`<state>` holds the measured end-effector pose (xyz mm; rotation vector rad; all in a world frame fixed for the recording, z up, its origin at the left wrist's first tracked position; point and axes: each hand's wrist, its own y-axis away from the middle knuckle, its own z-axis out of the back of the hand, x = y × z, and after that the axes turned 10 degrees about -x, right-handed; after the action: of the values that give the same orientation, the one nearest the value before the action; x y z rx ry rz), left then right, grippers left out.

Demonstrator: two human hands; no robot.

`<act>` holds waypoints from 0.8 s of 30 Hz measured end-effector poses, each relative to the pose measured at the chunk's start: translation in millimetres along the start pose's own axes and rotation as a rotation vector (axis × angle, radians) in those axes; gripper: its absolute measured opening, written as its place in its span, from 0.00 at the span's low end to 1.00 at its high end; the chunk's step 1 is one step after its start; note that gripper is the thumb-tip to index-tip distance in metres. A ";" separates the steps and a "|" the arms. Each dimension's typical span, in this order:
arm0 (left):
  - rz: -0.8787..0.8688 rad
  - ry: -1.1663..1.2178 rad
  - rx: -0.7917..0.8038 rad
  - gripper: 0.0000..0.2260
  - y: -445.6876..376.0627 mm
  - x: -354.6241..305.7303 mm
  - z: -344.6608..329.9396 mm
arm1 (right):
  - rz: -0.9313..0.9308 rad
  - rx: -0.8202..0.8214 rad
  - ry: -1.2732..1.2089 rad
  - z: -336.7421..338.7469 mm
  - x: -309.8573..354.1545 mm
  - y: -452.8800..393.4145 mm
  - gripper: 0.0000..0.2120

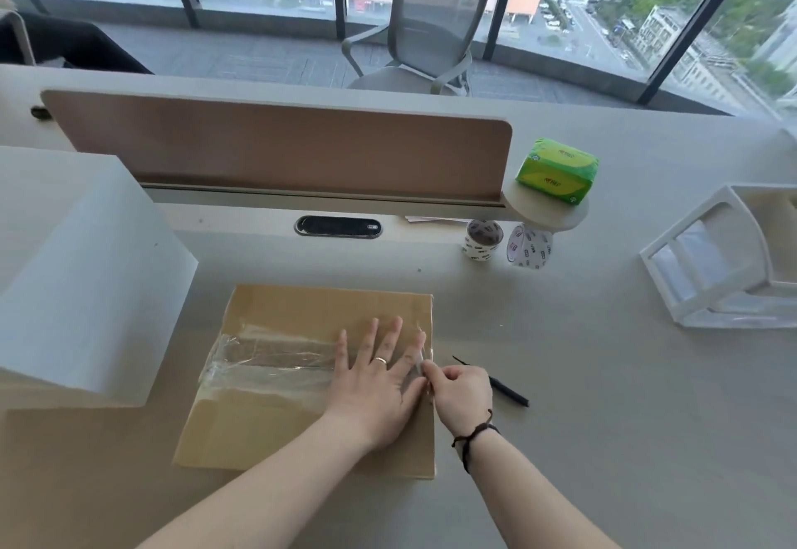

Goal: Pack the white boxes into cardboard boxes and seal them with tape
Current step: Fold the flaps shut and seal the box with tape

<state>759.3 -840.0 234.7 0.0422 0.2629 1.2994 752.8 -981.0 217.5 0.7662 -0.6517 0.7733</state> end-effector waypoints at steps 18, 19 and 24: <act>0.129 0.107 -0.010 0.25 51.2 69.1 6.0 | 0.172 0.015 0.101 16.9 3.0 10.0 0.18; 0.122 0.104 -0.004 0.26 54.2 76.5 6.5 | 0.235 -0.021 0.177 18.5 1.8 12.3 0.17; 0.042 0.111 0.001 0.39 68.8 111.6 6.9 | 0.642 -0.095 0.422 6.8 -0.7 37.0 0.18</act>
<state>722.8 -713.8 234.8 -0.0236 0.3597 1.3452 721.2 -968.7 233.9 0.2760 -0.5431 1.4331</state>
